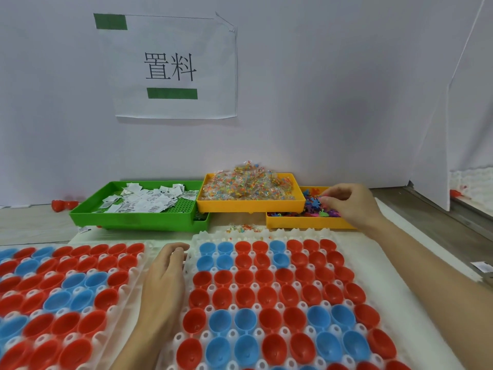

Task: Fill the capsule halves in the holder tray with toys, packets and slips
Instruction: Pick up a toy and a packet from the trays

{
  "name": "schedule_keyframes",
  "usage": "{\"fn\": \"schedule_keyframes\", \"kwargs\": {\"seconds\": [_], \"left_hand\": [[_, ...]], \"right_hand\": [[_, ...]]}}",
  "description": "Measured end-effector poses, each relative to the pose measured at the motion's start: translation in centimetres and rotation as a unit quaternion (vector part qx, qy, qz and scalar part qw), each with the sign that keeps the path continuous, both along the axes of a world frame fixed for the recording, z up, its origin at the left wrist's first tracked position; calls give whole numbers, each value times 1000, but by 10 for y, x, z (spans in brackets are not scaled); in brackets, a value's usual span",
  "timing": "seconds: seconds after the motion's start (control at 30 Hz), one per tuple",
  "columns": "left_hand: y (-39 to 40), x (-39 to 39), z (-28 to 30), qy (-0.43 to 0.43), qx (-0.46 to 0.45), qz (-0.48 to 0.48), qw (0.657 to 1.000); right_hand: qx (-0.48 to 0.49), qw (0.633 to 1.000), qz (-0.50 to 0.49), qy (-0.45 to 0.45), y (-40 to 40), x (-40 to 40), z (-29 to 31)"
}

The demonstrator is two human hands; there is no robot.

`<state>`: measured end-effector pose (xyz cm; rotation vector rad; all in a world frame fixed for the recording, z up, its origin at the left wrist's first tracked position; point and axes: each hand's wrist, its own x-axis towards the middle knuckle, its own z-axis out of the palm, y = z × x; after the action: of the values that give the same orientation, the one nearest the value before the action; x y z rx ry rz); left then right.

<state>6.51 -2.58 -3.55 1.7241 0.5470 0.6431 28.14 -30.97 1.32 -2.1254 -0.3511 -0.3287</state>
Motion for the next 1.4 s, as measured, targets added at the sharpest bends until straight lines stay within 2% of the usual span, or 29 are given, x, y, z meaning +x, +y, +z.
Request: {"fn": "schedule_keyframes", "kwargs": {"seconds": [0.13,0.27,0.43,0.57,0.73,1.07,1.4], "left_hand": [[2,-1,0,7,-4,-9,1000],[3,-1,0,14,-4,-13,1000],[4,-3,1,26,6,-13,1000],[3,-4,2,29,2,-13,999],[1,-5,3,31,23,-10,999],[0,-4,2,38,42,-3,998],[3,-1,0,34,51,-1,998]], "right_hand": [[110,994,-12,14,-6,-31,-4],[157,987,5,32,-13,-59,-12],[115,992,44,30,-19,-76,-8],[37,996,81,29,-27,-85,-3],[-31,996,80,16,-30,-91,-3],[-77,995,61,18,-22,-94,-9],[-82,995,59,25,-23,-93,-11]]}}
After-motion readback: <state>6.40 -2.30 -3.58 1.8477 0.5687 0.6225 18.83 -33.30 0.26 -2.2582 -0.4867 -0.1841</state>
